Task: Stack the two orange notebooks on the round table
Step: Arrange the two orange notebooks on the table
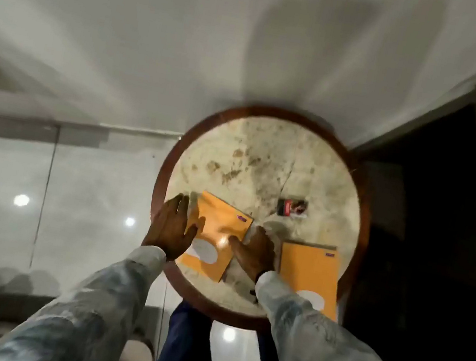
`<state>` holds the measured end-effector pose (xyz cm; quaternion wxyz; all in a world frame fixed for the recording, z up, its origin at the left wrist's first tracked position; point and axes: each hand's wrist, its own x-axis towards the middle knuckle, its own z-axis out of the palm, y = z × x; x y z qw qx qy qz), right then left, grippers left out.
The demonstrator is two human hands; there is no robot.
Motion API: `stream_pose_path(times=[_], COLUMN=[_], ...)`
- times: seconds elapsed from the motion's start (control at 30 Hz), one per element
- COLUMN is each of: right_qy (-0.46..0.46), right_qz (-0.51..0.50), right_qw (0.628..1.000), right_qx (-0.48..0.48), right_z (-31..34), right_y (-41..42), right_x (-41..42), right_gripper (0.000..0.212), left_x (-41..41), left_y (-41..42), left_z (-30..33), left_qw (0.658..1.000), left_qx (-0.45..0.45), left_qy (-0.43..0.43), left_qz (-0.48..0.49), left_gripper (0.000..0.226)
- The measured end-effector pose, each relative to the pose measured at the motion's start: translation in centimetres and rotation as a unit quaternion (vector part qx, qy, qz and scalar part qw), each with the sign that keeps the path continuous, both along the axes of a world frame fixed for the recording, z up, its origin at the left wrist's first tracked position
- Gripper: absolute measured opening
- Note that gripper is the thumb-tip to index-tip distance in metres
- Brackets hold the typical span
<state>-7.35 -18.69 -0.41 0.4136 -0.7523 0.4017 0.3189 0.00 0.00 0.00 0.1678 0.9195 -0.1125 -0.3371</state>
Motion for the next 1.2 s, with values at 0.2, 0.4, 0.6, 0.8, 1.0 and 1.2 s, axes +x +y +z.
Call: stream_pose_path(times=[0.2,0.4,0.6,0.8,1.0,1.2], right_qy=[-0.013,-0.063,-0.201,-0.217,-0.23,-0.241], right_qz=[-0.144,-0.251,-0.23,-0.115,-0.074,-0.103], right_qw=[0.989,0.964,0.949,0.959,0.959,0.952], right_qx=[-0.04,-0.059,-0.082,-0.139,-0.146,-0.16], right_z=[-5.1,-7.1,-7.5,-8.2,-9.1,-4.4], right_y=[3.3,1.7,-3.4,-8.1,-10.0,-11.8], right_x=[-1.3,1.1,10.5,18.6,19.6,10.1], right_gripper=[0.031,0.032,0.027,0.034,0.045,0.033], left_x=[-2.7,2.0,10.6,16.8,16.8,8.3], left_y=[-0.9,-3.9,-8.7,-11.3,-12.5,-14.2], left_z=[-5.7,-7.8,-7.2,-9.6,-10.0,-6.5], left_qw=[0.994,0.977,0.956,0.948,0.949,0.953], left_qx=[0.019,-0.051,-0.13,-0.118,-0.09,-0.123], left_qy=[0.008,0.024,-0.054,-0.061,-0.087,-0.089], left_qz=[0.103,0.204,0.255,0.291,0.29,0.264], left_gripper=[0.061,0.043,0.044,0.036,0.045,0.025])
